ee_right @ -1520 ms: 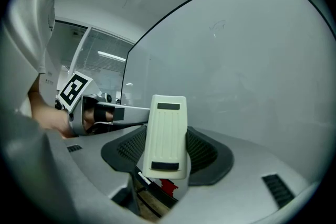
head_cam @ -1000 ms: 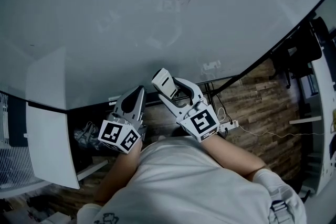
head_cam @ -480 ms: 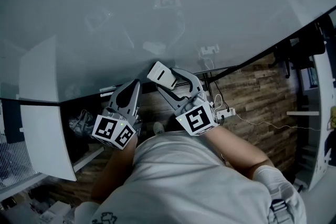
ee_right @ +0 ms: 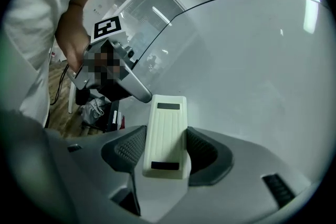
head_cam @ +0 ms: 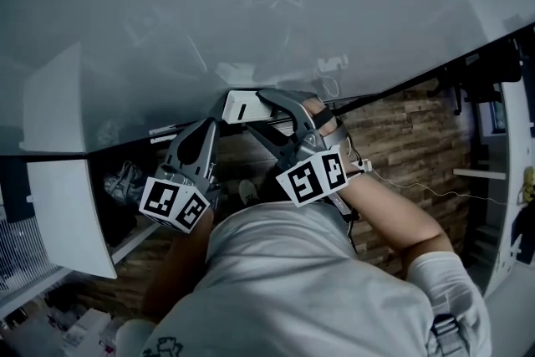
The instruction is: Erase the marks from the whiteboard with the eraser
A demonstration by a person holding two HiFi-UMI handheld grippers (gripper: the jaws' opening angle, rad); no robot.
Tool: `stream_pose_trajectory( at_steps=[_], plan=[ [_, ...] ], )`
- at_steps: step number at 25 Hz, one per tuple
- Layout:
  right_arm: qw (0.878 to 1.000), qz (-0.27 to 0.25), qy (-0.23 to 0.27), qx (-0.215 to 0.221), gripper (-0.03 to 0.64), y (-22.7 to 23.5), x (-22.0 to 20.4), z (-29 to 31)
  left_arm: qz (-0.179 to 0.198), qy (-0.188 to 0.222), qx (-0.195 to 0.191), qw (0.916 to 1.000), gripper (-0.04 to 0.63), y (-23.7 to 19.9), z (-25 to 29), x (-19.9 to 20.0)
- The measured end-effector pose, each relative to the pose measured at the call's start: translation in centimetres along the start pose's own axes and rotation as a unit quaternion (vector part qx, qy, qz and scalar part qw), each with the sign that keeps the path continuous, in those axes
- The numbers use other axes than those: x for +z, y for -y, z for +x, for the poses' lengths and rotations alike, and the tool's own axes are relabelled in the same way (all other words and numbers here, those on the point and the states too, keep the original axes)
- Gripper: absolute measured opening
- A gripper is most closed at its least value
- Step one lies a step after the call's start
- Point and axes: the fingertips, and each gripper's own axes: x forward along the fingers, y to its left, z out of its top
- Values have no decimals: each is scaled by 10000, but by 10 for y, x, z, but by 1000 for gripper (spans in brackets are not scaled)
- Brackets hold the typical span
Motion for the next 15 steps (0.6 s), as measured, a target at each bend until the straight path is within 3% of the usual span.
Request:
stream_pose_trajectory(
  at_steps=[15],
  plan=[
    [9987, -220, -174, 429, 250, -36, -30, 27, -40, -80, 255, 9996, 6, -8, -10, -14]
  ],
)
